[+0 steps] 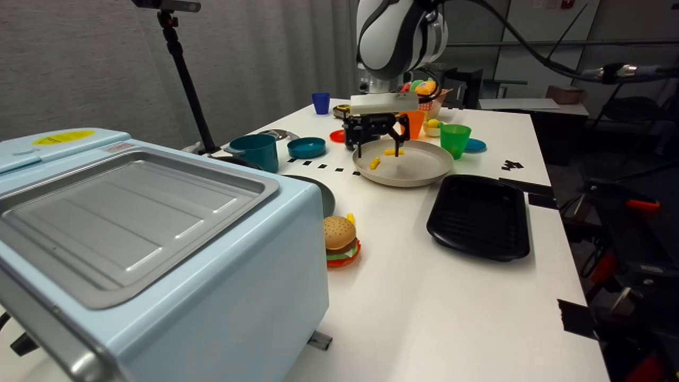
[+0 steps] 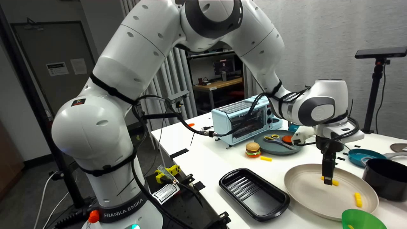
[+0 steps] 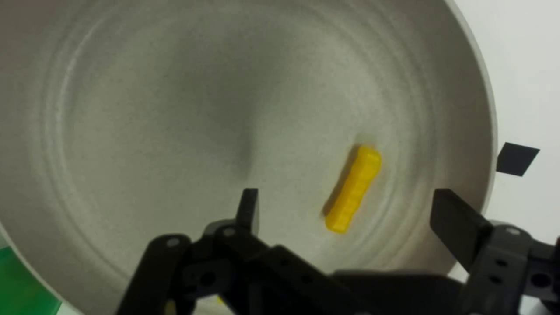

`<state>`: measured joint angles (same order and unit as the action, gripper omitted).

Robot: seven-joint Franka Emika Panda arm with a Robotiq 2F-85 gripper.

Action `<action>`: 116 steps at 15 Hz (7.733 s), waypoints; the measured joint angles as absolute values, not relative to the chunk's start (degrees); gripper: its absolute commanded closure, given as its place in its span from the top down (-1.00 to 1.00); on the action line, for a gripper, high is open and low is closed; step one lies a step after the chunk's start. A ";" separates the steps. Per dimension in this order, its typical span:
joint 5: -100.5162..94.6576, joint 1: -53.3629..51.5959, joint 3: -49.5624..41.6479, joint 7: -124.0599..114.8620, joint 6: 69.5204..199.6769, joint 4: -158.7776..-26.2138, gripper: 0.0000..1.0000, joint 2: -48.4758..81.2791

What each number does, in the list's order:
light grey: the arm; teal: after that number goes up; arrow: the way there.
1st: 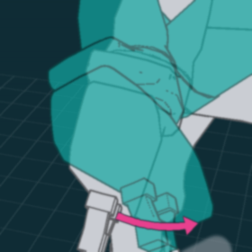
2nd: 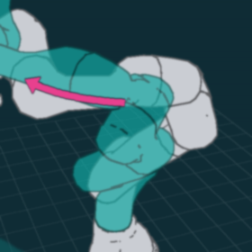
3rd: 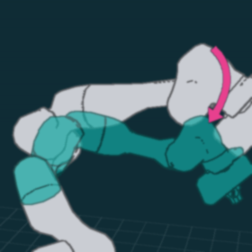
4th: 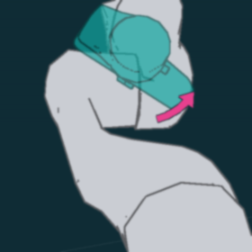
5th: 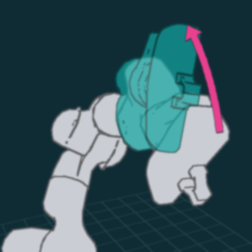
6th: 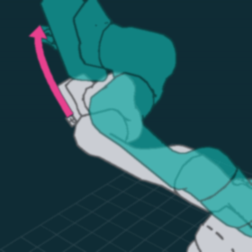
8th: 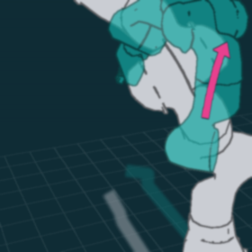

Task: Put the toy fries in the green cup

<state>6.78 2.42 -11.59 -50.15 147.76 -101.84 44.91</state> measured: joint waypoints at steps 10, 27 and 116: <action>7.15 2.42 -11.63 -55.85 147.76 -99.05 -0.15 48.32; 6.36 2.21 -13.27 -56.89 149.41 -98.65 -0.94 47.01; -4.55 11.75 -9.11 6.07 142.85 -109.38 1.00 33.45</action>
<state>-4.55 11.75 -9.11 6.07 142.85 -109.38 33.45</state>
